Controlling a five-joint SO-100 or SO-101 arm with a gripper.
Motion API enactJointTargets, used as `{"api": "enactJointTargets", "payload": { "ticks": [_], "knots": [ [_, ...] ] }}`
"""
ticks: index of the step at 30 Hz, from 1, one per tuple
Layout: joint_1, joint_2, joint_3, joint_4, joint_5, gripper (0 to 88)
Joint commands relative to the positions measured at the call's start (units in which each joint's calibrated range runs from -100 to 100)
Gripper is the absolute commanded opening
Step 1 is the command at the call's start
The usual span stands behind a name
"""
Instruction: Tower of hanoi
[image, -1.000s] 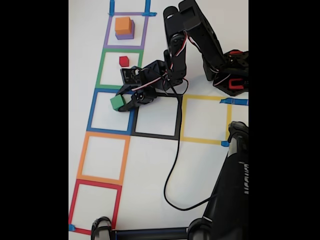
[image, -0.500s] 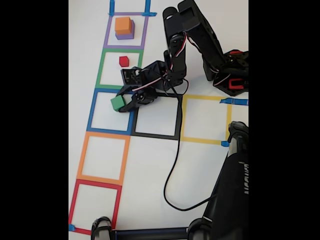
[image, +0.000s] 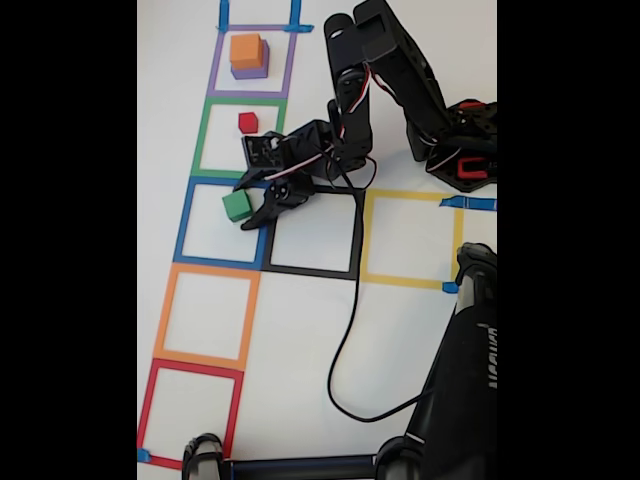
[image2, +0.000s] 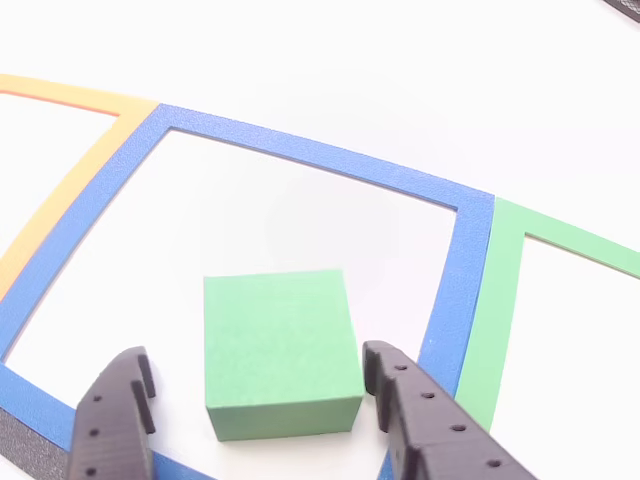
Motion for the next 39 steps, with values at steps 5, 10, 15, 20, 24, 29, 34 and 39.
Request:
{"api": "enactJointTargets", "payload": {
  "ticks": [5,10,15,20,24,29,34,39],
  "knots": [
    [-0.1,-6.1,0.5,-2.9,0.5,25.7],
    [-0.2,-12.7,2.1,-1.6,0.5,19.6],
    [0.6,-23.3,5.6,5.3,0.5,14.2],
    [2.0,-38.8,6.1,21.4,0.5,9.3],
    [4.3,-51.4,0.4,45.2,0.5,6.3],
    [9.1,-64.7,-7.1,77.1,0.5,5.7],
    [13.3,-71.3,-24.4,106.6,0.5,5.7],
    [19.4,-64.7,-46.9,126.5,0.5,5.5]
  ]
}}
